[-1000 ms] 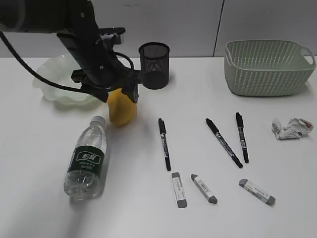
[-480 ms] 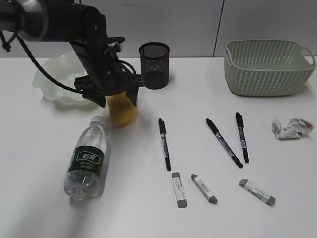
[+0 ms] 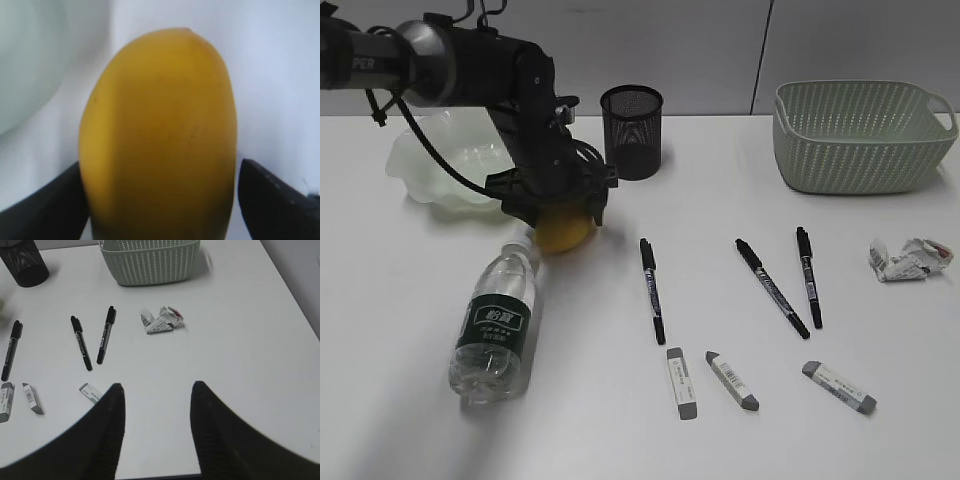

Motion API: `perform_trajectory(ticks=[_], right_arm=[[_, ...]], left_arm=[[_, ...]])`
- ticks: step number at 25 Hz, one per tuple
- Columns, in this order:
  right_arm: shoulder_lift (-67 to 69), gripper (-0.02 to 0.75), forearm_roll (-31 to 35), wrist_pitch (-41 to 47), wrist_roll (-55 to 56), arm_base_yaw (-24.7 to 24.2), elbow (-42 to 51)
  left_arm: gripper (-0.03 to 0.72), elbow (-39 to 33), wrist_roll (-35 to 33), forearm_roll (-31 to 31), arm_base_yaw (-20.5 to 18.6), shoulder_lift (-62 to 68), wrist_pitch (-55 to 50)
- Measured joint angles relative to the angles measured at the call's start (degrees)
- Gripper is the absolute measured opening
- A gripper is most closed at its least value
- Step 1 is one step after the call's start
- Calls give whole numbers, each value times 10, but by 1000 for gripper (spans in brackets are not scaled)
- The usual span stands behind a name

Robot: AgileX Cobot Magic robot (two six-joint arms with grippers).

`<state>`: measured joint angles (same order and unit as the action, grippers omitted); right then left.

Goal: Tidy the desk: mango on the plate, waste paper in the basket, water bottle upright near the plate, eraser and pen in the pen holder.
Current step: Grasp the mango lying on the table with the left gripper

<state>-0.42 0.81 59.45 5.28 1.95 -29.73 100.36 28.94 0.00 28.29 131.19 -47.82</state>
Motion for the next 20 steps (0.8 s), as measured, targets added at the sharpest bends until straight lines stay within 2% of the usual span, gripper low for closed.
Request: perform_trajectory(ticks=[4, 10, 16, 18, 20], right_arm=[[0, 352, 0, 0, 0, 0, 0], [0, 352, 0, 0, 0, 0, 0], [0, 352, 1, 0, 0, 0, 0], [0, 352, 1, 0, 0, 0, 0], [0, 352, 1, 0, 0, 0, 0]], left_arm=[[574, 16, 1, 4, 0, 12, -9], [574, 19, -6, 9, 1, -12, -24], [574, 19, -47, 36, 9, -116, 15], [574, 22, -50, 61, -1, -138, 31], [574, 24, -51, 74, -33, -146, 39]])
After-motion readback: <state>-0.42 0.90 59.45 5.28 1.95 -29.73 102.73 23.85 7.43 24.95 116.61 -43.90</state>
